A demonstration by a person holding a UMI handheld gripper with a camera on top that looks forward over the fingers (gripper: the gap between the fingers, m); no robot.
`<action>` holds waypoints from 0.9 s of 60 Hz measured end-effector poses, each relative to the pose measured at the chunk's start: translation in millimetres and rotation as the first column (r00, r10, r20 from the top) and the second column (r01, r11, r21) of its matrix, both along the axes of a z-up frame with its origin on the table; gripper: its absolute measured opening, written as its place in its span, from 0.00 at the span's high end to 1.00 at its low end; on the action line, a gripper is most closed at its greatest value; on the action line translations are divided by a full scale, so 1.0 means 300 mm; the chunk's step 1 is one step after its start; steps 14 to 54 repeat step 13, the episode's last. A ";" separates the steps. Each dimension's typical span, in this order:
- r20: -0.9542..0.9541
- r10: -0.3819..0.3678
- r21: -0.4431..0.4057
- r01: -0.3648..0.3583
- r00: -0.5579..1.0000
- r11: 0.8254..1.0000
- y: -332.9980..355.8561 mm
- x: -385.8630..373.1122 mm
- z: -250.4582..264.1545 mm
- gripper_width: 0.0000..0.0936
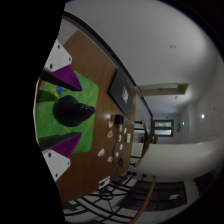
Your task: Arrange mouse
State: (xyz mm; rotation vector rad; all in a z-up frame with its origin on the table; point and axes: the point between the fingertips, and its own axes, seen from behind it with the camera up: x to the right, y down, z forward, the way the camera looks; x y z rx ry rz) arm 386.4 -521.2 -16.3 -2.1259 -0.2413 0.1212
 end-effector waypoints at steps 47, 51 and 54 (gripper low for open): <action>-0.024 0.014 -0.004 -0.014 1.000 1.000 -0.329 0.268 0.083 0.10; -0.024 0.014 -0.004 -0.014 1.000 1.000 -0.329 0.268 0.083 0.10; -0.024 0.014 -0.004 -0.014 1.000 1.000 -0.329 0.268 0.083 0.10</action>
